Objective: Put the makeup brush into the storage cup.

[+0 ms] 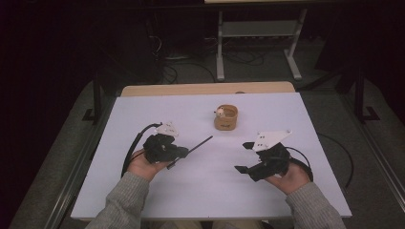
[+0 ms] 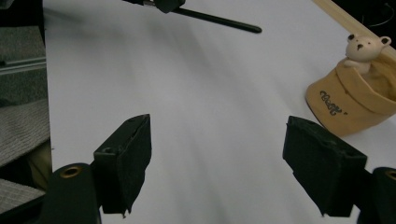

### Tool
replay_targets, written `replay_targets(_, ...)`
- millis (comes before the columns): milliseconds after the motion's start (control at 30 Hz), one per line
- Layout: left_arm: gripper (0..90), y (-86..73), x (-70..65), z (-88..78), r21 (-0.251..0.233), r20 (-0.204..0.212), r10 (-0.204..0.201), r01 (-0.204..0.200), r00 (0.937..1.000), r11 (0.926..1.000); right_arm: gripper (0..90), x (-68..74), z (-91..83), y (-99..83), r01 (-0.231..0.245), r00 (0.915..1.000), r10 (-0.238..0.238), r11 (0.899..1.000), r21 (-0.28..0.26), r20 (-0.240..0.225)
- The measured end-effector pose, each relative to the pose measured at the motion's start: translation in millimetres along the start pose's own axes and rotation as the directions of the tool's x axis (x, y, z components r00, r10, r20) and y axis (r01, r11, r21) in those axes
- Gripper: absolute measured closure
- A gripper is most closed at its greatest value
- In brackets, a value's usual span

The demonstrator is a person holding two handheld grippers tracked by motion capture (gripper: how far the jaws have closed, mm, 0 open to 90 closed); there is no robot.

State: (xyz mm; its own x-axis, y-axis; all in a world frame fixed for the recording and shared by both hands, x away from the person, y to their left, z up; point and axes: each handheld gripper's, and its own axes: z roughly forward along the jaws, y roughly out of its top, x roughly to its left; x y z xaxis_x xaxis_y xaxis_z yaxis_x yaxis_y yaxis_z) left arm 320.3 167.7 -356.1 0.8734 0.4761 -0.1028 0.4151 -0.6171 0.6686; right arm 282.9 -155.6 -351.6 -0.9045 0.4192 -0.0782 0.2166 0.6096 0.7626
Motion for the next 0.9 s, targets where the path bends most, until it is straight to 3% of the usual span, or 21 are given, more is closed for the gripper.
replay_targets(100,85.6,3.3,-7.0,2.1,0.005,0.016,0.016,-0.016,0.9997,0.9999,22.9,0.3,-0.3,6.8,0.024,0.9996,-0.024,1.000,0.010,-0.015)
replay_targets(133,85.6,4.7,-8.4,2.4,0.010,0.021,0.039,-0.039,0.9990,0.9992,22.9,0.1,0.0,9.0,0.028,0.9994,-0.028,1.000,0.011,-0.020)
replay_targets(333,85.6,6.4,-16.9,10.4,0.021,0.052,0.056,-0.058,0.9970,0.9981,23.6,-0.9,2.0,19.4,0.062,0.9970,-0.060,0.998,0.032,-0.048)
replay_targets(533,85.6,10.9,-28.9,18.2,0.033,0.091,0.115,-0.118,0.9892,0.9924,25.0,-0.2,6.5,25.8,0.088,0.9932,-0.084,0.995,0.050,-0.080)
replay_targets(767,85.6,15.4,-42.4,25.6,0.040,0.142,0.168,-0.176,0.9755,0.9836,30.9,2.3,13.2,29.5,0.141,0.9830,-0.131,0.987,0.071,-0.129)
replay_targets(833,85.6,15.7,-45.4,27.3,0.037,0.154,0.176,-0.183,0.9724,0.9824,32.2,3.6,15.1,29.4,0.139,0.9813,-0.126,0.987,0.082,-0.145)
replay_targets(900,85.6,16.2,-49.5,28.8,0.031,0.173,0.191,-0.199,0.9662,0.9794,33.5,5.0,17.1,29.4,0.157,0.9782,-0.142,0.983,0.095,-0.152)
